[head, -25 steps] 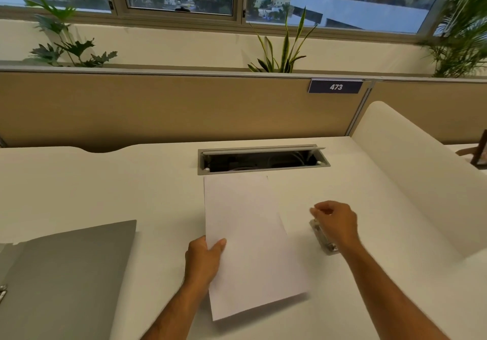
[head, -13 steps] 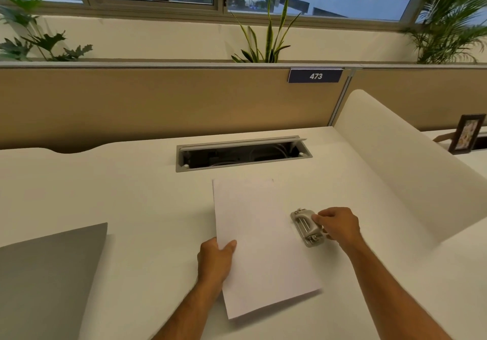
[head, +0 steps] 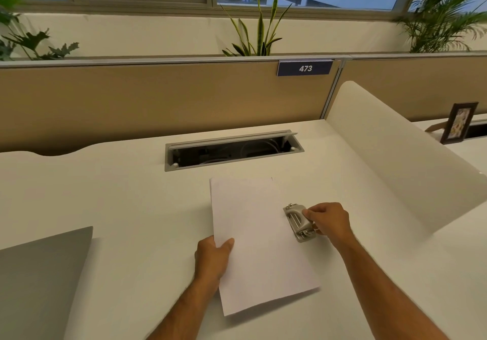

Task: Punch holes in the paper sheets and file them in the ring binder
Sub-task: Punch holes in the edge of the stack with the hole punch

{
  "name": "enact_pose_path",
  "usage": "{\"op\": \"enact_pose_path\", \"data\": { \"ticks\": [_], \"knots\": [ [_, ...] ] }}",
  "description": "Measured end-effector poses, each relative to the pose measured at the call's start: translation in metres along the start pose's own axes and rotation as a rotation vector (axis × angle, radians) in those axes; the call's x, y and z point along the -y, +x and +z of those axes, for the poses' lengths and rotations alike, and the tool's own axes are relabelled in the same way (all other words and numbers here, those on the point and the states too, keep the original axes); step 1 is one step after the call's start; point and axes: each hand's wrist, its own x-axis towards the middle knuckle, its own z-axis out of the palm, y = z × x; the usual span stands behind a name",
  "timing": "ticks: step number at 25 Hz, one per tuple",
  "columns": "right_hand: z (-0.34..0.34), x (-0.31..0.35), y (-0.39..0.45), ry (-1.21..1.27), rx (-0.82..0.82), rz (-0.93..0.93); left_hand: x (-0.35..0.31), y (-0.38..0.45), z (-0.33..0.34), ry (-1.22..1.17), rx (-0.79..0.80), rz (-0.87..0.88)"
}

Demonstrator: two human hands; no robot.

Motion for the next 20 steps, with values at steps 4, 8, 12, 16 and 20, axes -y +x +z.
{"op": "enact_pose_path", "data": {
  "ticks": [4,8,12,16,20],
  "knots": [
    [0.000,-0.001,0.000,-0.004,-0.001,-0.014,-0.001,-0.001,0.000,-0.018,0.022,0.000],
    [0.002,-0.001,0.000,0.002,-0.003,-0.020,-0.002,0.000,0.000,0.023,0.030,0.006],
    [0.002,-0.004,0.002,-0.001,-0.001,-0.022,-0.004,0.003,0.002,0.079,0.028,0.037],
    [0.002,-0.005,0.004,0.009,-0.001,-0.007,-0.007,0.005,0.006,0.112,0.022,0.038],
    [0.003,-0.007,0.005,0.013,0.003,-0.005,-0.012,0.008,0.010,0.104,0.021,0.033]
  ]
}}
